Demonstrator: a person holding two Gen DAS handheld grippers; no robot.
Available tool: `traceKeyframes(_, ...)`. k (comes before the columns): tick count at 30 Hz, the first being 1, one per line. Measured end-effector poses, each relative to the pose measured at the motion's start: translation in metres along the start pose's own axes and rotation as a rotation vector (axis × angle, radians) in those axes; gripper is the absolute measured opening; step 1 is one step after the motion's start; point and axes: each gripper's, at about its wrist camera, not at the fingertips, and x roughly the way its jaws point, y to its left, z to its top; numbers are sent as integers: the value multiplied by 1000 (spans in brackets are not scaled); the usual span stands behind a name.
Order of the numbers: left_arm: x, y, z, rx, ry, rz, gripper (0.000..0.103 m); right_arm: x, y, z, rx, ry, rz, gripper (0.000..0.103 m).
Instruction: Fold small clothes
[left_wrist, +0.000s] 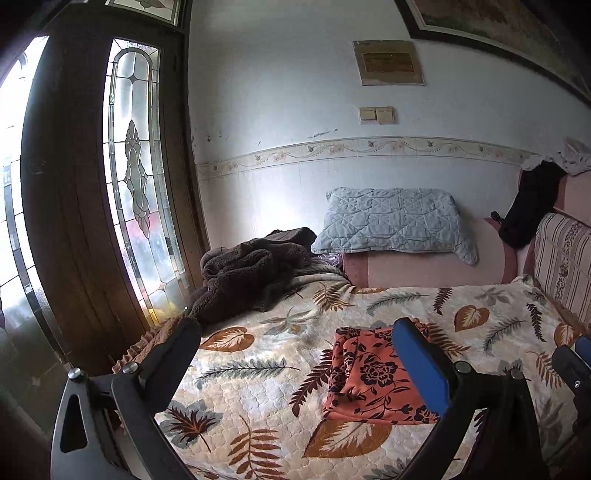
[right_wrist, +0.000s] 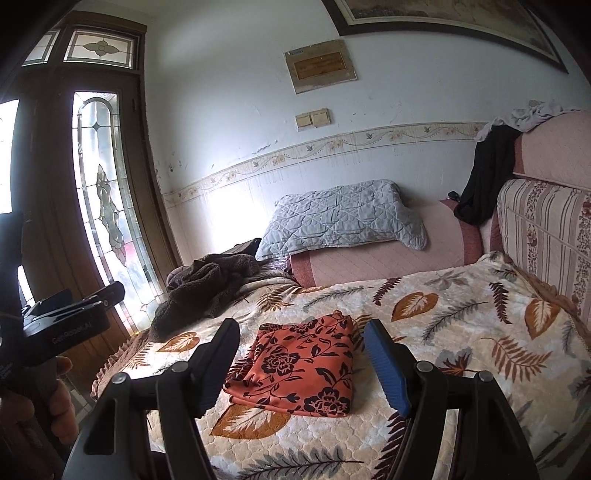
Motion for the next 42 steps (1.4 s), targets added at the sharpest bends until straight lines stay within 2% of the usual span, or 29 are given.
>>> traceKeyframes(9,-12,9,8,-31,-23,34,103,-21,3,11,-8,-42,-54,74)
traceKeyframes(27,-16,5,7,-14,-26,50,103,-16,3,4,-27,-16,-75,74)
traceKeyframes(42,-27,6,7,-4,-43,32,103,-19,11,6,-47,-15,-94,74)
